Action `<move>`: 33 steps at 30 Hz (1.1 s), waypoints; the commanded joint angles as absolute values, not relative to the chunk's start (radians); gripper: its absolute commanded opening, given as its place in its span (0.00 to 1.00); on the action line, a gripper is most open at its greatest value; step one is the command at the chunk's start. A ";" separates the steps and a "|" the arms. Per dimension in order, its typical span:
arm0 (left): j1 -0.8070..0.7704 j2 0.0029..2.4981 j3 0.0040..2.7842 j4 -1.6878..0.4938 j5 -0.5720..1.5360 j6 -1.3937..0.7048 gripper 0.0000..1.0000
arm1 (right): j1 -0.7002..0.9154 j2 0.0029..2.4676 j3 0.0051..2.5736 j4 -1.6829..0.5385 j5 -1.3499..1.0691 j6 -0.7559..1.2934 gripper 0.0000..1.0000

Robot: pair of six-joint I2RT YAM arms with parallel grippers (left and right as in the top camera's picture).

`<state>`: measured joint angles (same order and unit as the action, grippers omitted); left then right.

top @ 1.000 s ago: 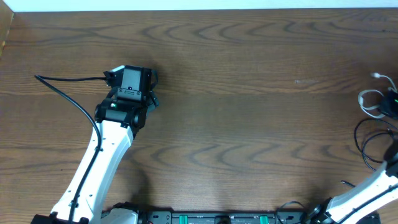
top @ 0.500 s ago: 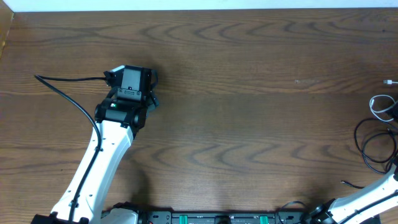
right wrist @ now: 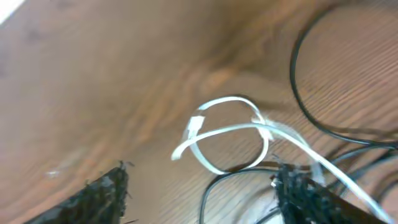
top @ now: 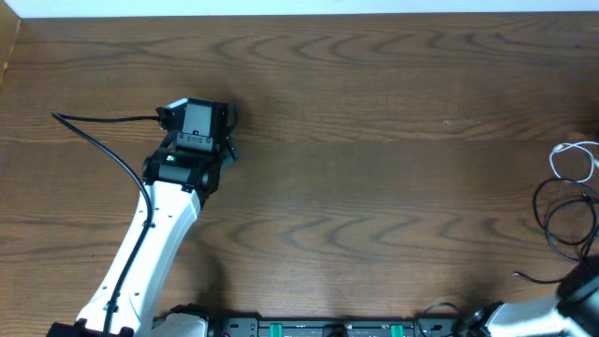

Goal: Untangle cables

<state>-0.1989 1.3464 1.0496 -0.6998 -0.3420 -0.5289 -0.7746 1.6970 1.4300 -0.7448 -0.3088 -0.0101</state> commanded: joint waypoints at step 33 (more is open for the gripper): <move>-0.195 1.346 1.039 -0.703 -0.345 -0.548 0.87 | -0.878 2.108 1.439 -0.885 -1.175 0.120 0.99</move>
